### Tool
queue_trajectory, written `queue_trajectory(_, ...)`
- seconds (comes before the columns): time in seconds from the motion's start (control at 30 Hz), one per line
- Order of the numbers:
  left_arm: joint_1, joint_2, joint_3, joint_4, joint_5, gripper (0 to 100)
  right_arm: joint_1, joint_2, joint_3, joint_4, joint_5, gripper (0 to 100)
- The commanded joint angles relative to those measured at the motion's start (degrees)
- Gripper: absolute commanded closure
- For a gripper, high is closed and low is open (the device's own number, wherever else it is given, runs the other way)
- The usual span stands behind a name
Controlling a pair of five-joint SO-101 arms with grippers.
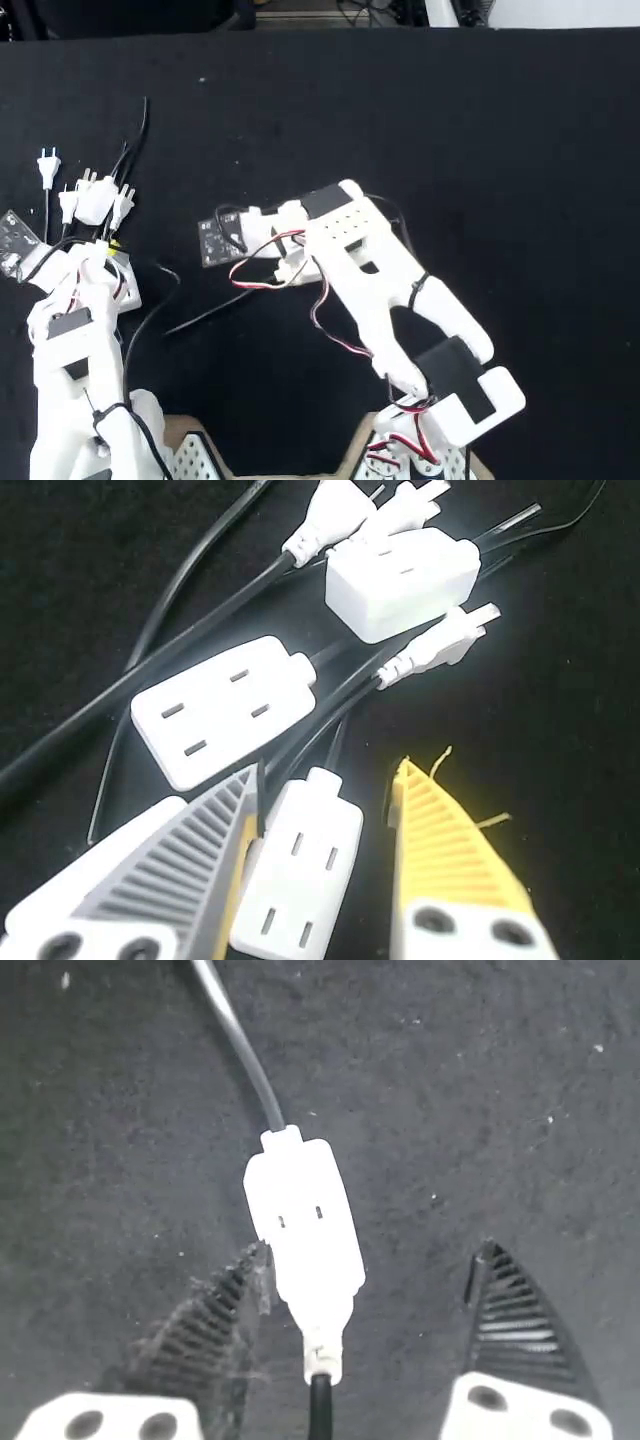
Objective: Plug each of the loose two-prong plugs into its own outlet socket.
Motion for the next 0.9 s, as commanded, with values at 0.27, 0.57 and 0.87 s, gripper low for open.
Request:
queue_trajectory(0.27,1.5,-1.5,-2.8,-1.0,0.0,78,2.1,8.8,-3.3,0.2,2.5,70.2)
queue_trajectory(0.57,1.5,-1.5,-2.8,-1.0,0.0,78,3.5,14.6,-6.6,0.2,2.3,70.4)
queue_trajectory(0.87,1.5,-1.5,-2.8,-1.0,0.0,78,4.2,14.5,-12.4,2.1,-13.4,96.6)
